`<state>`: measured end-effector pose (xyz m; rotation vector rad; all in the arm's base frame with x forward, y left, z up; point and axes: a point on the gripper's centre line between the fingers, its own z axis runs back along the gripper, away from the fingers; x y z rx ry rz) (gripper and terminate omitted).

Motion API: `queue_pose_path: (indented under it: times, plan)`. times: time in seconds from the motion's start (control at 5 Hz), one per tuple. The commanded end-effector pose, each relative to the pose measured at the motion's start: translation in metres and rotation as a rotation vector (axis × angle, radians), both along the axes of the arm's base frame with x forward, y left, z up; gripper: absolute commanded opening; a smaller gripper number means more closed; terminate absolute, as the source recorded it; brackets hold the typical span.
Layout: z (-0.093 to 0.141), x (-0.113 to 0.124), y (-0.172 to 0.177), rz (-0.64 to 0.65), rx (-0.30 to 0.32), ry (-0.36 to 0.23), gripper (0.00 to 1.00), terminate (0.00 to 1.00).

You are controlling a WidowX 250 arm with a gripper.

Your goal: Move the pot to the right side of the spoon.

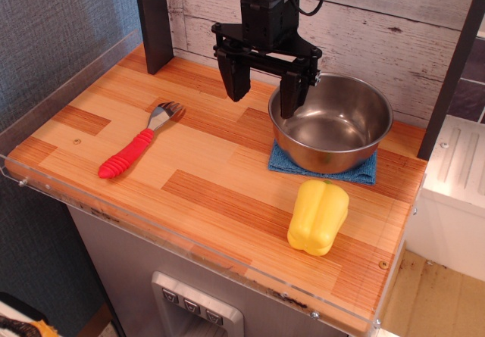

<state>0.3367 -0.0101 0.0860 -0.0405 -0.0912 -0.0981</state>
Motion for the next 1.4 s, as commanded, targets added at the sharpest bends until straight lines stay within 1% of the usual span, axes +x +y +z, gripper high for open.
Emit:
queue_pose_path:
  times: [0.0, 0.2, 0.4, 0.6, 1.0, 1.2]
  plan:
    - [-0.005, 0.037, 0.013, 0.027, 0.009, -0.055, 1.00, 0.00]
    - [-0.020, 0.045, 0.010, 0.023, 0.008, -0.025, 1.00, 0.00]
    - [-0.030, 0.051, 0.007, 0.015, -0.001, -0.016, 1.00, 0.00]
    - [-0.029, 0.052, 0.004, 0.010, -0.004, -0.033, 0.00, 0.00]
    - [-0.014, 0.046, -0.001, -0.001, -0.006, -0.068, 0.00, 0.00]
    - [-0.009, 0.042, -0.004, -0.003, -0.024, -0.077, 0.00, 0.00]
